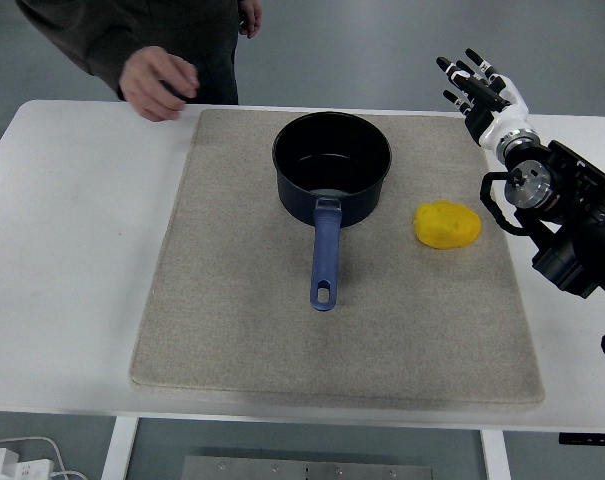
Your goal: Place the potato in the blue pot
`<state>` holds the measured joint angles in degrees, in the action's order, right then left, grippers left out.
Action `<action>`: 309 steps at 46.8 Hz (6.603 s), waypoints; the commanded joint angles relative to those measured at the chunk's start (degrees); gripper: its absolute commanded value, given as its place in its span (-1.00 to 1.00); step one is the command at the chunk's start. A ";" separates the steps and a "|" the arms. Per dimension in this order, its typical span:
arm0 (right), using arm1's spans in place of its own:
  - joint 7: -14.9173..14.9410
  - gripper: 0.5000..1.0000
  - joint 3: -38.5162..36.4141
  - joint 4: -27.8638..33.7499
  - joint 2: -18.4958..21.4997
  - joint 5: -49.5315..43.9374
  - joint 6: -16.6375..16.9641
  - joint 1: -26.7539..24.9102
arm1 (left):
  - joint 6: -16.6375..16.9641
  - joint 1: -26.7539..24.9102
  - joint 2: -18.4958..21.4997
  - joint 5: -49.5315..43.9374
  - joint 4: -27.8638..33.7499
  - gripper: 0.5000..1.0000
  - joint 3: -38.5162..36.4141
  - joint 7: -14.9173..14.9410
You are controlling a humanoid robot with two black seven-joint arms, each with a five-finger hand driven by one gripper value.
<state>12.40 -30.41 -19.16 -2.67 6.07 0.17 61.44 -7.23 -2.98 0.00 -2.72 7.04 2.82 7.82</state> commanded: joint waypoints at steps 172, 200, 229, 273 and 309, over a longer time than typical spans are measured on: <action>14.24 0.65 17.67 -36.57 -30.73 -70.32 4.31 -9.15 | 0.02 0.00 0.00 -0.09 -0.10 0.99 0.17 0.00; 15.55 -1.00 17.75 -35.42 -30.73 -70.40 3.78 -10.12 | 0.11 0.08 0.00 -0.09 -0.10 0.99 0.17 0.00; 17.05 -1.00 17.75 -35.33 -30.64 -70.32 3.69 -10.03 | 0.11 0.00 0.00 -0.09 -0.10 0.99 0.08 0.00; 16.96 -1.00 17.67 -35.24 -30.02 -70.23 2.99 -11.44 | 0.02 0.00 0.00 0.00 0.08 0.99 -0.09 0.00; 16.52 -1.00 17.49 -35.16 -28.80 -65.83 5.01 -1.77 | 0.02 0.00 0.00 0.00 0.61 0.99 -0.09 0.00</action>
<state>29.18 -13.08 -54.39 -32.37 -59.96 4.66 57.97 -7.21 -2.99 0.00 -2.72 7.61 2.74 7.82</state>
